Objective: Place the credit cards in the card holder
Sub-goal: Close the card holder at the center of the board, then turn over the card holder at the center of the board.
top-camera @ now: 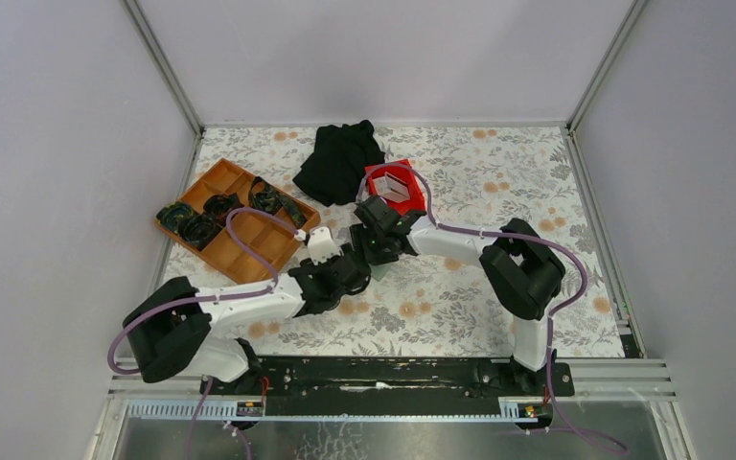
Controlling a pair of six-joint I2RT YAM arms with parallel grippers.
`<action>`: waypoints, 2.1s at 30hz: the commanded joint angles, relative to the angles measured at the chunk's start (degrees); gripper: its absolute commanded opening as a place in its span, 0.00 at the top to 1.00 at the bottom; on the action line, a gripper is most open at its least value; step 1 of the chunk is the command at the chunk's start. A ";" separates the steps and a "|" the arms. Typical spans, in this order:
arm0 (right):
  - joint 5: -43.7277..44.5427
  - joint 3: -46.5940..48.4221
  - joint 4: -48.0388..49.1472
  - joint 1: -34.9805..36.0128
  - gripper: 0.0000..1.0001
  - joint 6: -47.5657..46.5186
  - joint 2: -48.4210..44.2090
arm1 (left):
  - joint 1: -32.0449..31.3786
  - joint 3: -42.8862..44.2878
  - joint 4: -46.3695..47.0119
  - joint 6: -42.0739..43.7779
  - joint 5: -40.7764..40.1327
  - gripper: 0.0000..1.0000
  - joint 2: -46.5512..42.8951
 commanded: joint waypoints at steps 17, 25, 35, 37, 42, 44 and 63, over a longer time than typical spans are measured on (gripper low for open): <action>-1.06 -19.73 -12.65 1.95 0.41 -2.46 -16.11 | 2.33 1.25 -0.08 -1.10 -2.67 0.20 2.00; -1.78 -19.79 -13.89 2.15 0.39 -0.92 -22.02 | 2.30 -3.91 16.31 4.20 10.65 0.22 2.26; -1.60 -16.87 -14.42 2.17 0.37 0.79 -26.15 | 2.32 -5.45 25.57 7.65 20.95 0.23 4.64; -1.45 -16.44 -14.64 2.15 0.36 1.15 -26.25 | 2.31 -5.41 26.19 8.08 22.02 0.23 5.21; 1.01 -16.07 -16.04 2.19 0.35 2.98 -27.19 | 2.23 -5.25 27.11 8.68 24.36 0.23 6.70; 3.25 -16.11 -17.05 2.18 0.35 4.36 -28.49 | 2.24 -5.64 27.58 8.82 24.77 0.23 6.52; 12.05 -41.52 -4.23 1.96 0.26 28.20 -51.70 | 2.18 -5.35 24.49 12.29 26.20 0.23 -2.30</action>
